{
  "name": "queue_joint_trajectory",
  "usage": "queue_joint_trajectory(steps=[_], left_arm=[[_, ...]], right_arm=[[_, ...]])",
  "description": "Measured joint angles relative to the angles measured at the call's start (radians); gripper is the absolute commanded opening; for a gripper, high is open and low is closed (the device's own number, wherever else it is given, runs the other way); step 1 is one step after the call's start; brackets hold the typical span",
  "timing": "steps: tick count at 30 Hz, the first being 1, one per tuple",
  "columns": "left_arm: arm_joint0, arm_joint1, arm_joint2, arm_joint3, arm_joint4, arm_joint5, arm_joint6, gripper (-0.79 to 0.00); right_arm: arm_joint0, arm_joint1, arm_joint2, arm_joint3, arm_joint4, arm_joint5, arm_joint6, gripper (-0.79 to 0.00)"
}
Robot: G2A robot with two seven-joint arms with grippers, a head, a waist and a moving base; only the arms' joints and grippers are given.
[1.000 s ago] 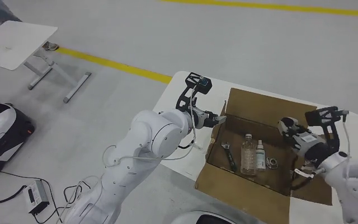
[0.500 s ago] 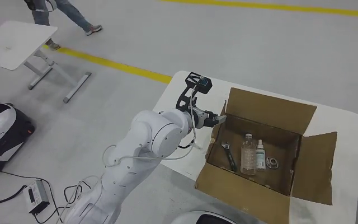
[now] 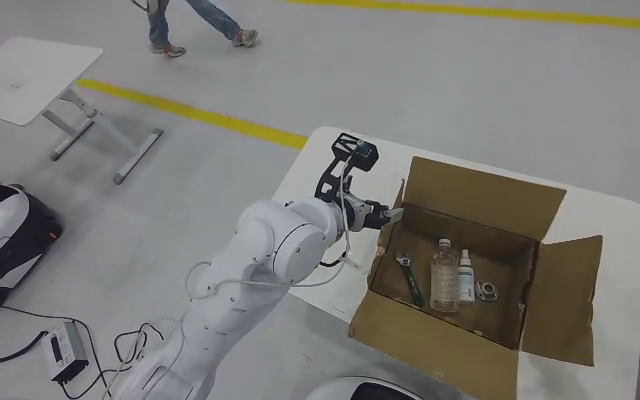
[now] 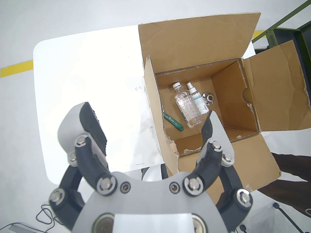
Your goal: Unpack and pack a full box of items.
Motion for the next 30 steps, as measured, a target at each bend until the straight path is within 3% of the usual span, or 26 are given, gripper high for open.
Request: queue_joint_trajectory(steps=[1, 2, 3, 12, 30], left_arm=[[0.007, 0.000, -0.001, 0.002, 0.002, -0.004, 0.008, -0.456], [0.012, 0.001, -0.001, 0.004, 0.004, -0.007, 0.013, -0.665], [0.018, 0.001, -0.003, 0.006, 0.009, -0.011, 0.017, -0.785], [0.042, 0.003, -0.009, 0.011, 0.035, -0.021, 0.026, -0.785], [0.053, 0.003, -0.004, 0.019, 0.059, -0.026, 0.027, -0.785]], right_arm=[[0.009, 0.000, -0.020, 0.004, -0.009, 0.003, 0.001, -0.785], [0.016, 0.001, -0.037, 0.007, -0.017, 0.004, 0.002, -0.785], [0.026, 0.002, -0.057, 0.011, -0.031, 0.008, 0.004, -0.785], [0.070, 0.008, -0.123, 0.021, -0.084, 0.029, 0.008, -0.785], [0.071, 0.009, -0.125, 0.022, -0.087, 0.035, 0.013, -0.785]])
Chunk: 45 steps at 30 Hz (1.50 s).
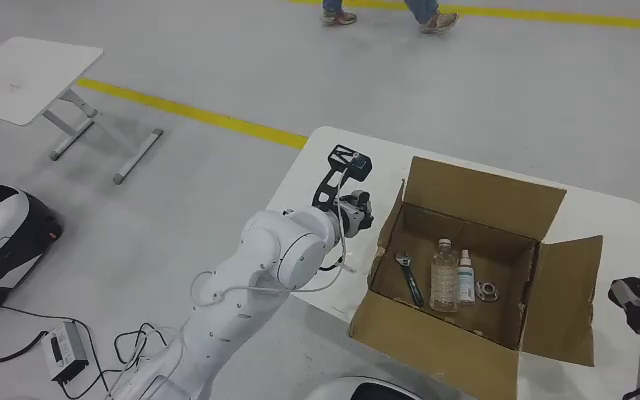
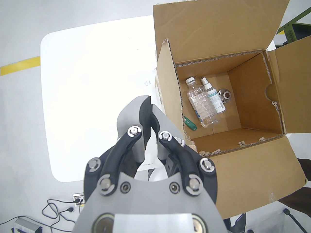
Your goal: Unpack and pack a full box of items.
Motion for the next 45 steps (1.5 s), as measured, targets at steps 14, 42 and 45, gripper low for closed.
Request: queue_joint_trajectory(steps=[14, 42, 45], left_arm=[[0.028, 0.001, -0.012, 0.008, -0.008, -0.012, 0.049, -0.785], [-0.019, -0.011, 0.070, 0.167, -0.181, -0.260, 0.086, -0.785], [-0.028, -0.013, 0.090, 0.180, -0.201, -0.300, 0.090, -0.785]], right_arm=[[-0.005, 0.000, -0.035, -0.004, -0.018, 0.004, -0.022, -0.785], [0.086, 0.001, -0.321, 0.003, -0.122, 0.012, 0.032, -0.785], [0.097, 0.001, -0.327, 0.003, -0.128, 0.046, 0.031, -0.785]])
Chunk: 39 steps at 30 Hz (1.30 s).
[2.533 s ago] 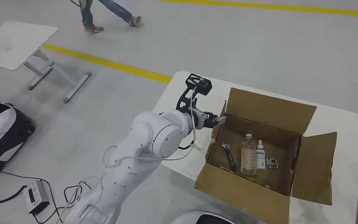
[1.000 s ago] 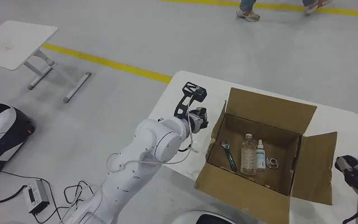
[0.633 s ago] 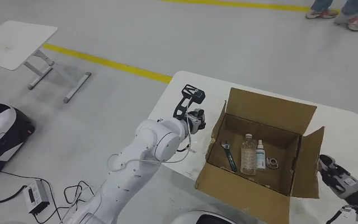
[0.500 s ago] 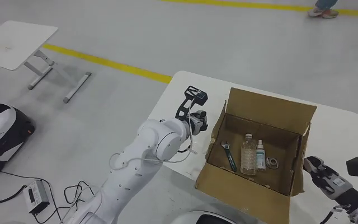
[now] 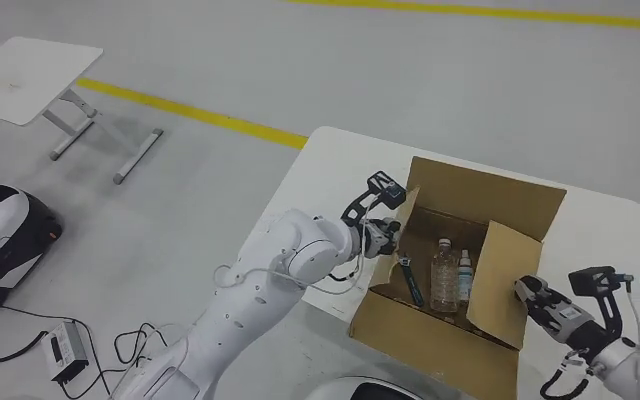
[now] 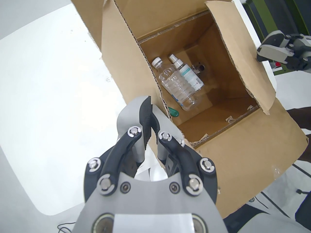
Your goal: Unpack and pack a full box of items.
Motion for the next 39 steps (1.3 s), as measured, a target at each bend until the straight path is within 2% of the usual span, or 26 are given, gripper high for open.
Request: queue_joint_trajectory(steps=[6, 15, 22, 30, 31, 32, 33, 34, 39], left_arm=[[-0.037, -0.007, 0.065, 0.047, -0.030, -0.077, -0.003, -0.785], [-0.087, -0.024, 0.167, 0.164, -0.030, -0.107, 0.002, -0.785], [-0.114, -0.032, 0.188, 0.218, -0.066, -0.104, -0.006, -0.785], [-0.122, -0.032, 0.187, 0.235, -0.081, -0.100, -0.019, -0.767], [-0.122, -0.032, 0.185, 0.236, -0.079, -0.100, -0.018, -0.711], [-0.122, -0.031, 0.184, 0.235, -0.076, -0.099, -0.016, -0.597], [-0.121, -0.030, 0.181, 0.233, -0.073, -0.098, -0.014, -0.246], [-0.121, -0.030, 0.178, 0.230, -0.073, -0.096, -0.013, 0.000], [-0.114, -0.024, 0.156, 0.188, -0.054, -0.092, -0.011, 0.000]], right_arm=[[-0.001, 0.002, 0.038, -0.015, 0.024, 0.083, -0.022, -0.785], [-0.016, 0.007, 0.058, -0.006, 0.037, 0.071, -0.026, -0.785], [0.012, 0.009, 0.001, 0.027, -0.009, 0.038, 0.008, -0.785], [0.049, 0.009, -0.051, 0.051, -0.044, 0.043, 0.034, -0.785], [0.055, 0.009, -0.056, 0.053, -0.047, 0.046, 0.036, -0.785], [0.058, 0.009, -0.059, 0.055, -0.048, 0.048, 0.037, -0.785], [0.062, 0.010, -0.063, 0.055, -0.050, 0.049, 0.038, -0.785], [0.065, 0.010, -0.065, 0.054, -0.051, 0.051, 0.038, -0.785], [0.058, 0.009, -0.044, 0.015, 0.012, 0.034, -0.012, -0.785]])
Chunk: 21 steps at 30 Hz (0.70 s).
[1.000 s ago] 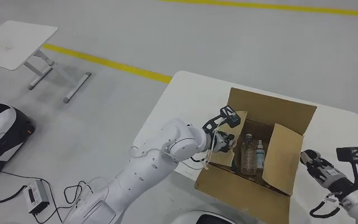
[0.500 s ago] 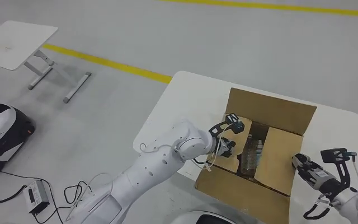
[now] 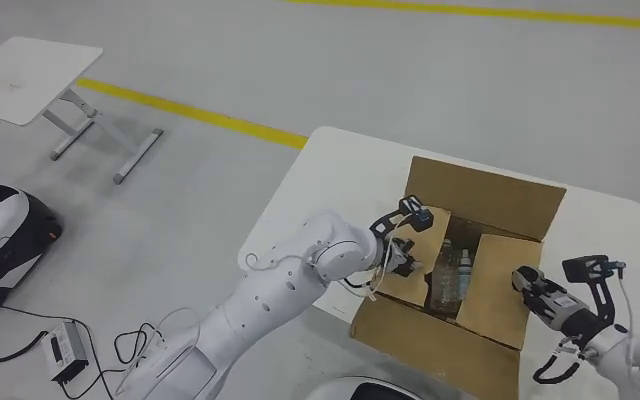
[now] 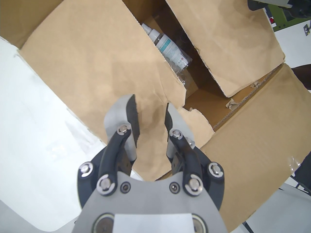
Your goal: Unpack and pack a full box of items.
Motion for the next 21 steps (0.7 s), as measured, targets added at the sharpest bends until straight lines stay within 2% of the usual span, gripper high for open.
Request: queue_joint_trajectory(steps=[5, 10, 15, 17, 21], left_arm=[[0.028, 0.014, -0.043, -0.079, 0.043, -0.015, 0.001, 0.000], [0.079, 0.035, -0.116, -0.198, 0.094, -0.044, -0.010, 0.000], [0.169, 0.066, -0.192, -0.324, 0.226, -0.198, 0.006, 0.000], [0.201, 0.072, -0.214, -0.341, 0.239, -0.235, 0.015, 0.000], [0.197, 0.072, -0.211, -0.339, 0.237, -0.231, 0.015, 0.000]], right_arm=[[-0.038, 0.004, 0.060, -0.057, 0.064, -0.037, -0.051, -0.785], [-0.082, 0.008, 0.127, -0.103, 0.130, -0.072, -0.080, -0.785], [-0.123, 0.012, 0.178, -0.134, 0.162, -0.116, -0.097, -0.785], [-0.139, 0.013, 0.191, -0.139, 0.171, -0.134, -0.104, -0.785], [-0.158, 0.014, 0.201, -0.137, 0.175, -0.152, -0.116, -0.785]])
